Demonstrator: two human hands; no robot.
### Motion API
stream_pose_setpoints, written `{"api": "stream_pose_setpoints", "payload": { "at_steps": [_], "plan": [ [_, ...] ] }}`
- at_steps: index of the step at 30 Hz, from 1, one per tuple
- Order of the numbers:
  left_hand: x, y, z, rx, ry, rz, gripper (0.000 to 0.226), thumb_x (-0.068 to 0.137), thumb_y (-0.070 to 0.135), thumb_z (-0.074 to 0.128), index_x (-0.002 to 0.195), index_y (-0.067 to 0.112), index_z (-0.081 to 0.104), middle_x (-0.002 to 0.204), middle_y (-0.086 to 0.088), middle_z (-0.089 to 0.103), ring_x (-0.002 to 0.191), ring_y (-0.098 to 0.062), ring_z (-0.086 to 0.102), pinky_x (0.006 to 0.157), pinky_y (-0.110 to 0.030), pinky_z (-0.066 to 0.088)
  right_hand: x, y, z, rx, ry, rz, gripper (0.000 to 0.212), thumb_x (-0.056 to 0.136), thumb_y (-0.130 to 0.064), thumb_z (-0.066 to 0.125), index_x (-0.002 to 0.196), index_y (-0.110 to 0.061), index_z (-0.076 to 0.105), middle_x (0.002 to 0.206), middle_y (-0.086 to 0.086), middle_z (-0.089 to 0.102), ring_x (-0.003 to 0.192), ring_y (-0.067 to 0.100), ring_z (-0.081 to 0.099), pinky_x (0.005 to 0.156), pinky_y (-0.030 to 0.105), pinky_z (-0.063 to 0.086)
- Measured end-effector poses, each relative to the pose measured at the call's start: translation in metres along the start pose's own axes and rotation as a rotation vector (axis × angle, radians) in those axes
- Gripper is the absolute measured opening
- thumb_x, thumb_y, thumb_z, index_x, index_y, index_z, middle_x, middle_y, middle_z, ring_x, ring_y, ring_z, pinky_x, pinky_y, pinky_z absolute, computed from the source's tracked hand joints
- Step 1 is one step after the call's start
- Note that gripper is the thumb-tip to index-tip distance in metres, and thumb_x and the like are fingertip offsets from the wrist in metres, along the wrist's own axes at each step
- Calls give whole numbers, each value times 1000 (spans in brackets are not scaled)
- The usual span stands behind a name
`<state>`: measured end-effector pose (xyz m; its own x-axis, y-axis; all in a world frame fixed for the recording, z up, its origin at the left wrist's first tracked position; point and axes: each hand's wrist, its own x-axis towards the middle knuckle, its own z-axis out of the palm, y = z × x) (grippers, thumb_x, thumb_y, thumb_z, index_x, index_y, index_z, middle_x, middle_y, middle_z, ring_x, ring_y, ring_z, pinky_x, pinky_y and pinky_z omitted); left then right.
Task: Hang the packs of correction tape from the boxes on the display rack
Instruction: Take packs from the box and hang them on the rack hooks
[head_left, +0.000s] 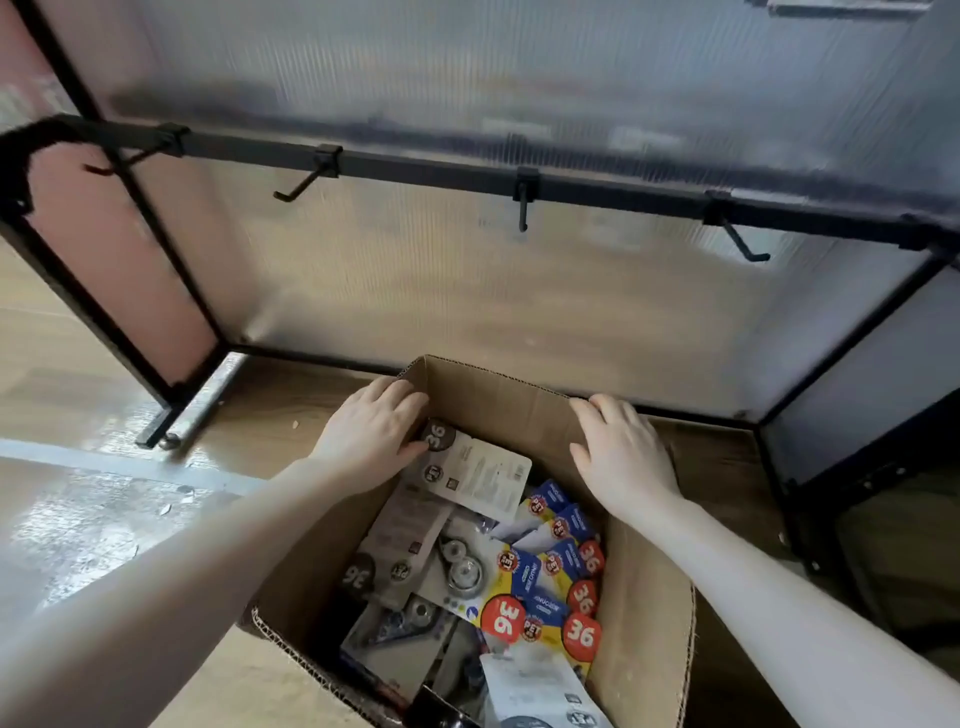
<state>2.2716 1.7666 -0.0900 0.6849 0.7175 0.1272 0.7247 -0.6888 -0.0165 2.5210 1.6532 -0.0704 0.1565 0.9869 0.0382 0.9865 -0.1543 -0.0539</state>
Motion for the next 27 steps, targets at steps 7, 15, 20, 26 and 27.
{"api": "stream_pose_setpoints", "payload": {
  "at_steps": [7,15,20,26,27],
  "plan": [
    [6,13,43,202,109,257,39,81,18,45,110,4,66,120,-17,61,119,-33,53,110,-42,30,3,-13,44,-94,112,-83,30,70,1,70,99,-7,67,126,22,55,121,39,49,93,48,45],
    [11,8,91,103,-179,137,69,32,10,87,100,9,71,106,-12,68,95,-29,67,77,-35,55,-7,-5,101,-24,-171,-47,57,92,-10,48,145,-11,28,151,12,27,140,28,25,113,36,22],
    [13,10,120,149,-256,168,50,57,7,71,106,10,69,106,-23,66,90,-40,66,72,-42,56,-6,16,124,64,-463,206,68,94,-35,48,148,-11,13,147,11,30,134,25,32,108,34,31],
    [22,9,131,153,-158,182,52,71,11,31,106,16,70,92,-17,69,75,-33,67,63,-34,55,-1,29,135,162,-598,197,73,92,-45,49,149,-15,15,149,6,33,135,23,34,109,35,31],
    [22,8,130,136,-151,181,50,72,12,32,103,16,70,86,-14,70,69,-31,65,60,-33,54,0,31,135,187,-616,189,73,91,-47,50,148,-16,18,148,5,35,134,22,36,108,36,33]
  ]
}}
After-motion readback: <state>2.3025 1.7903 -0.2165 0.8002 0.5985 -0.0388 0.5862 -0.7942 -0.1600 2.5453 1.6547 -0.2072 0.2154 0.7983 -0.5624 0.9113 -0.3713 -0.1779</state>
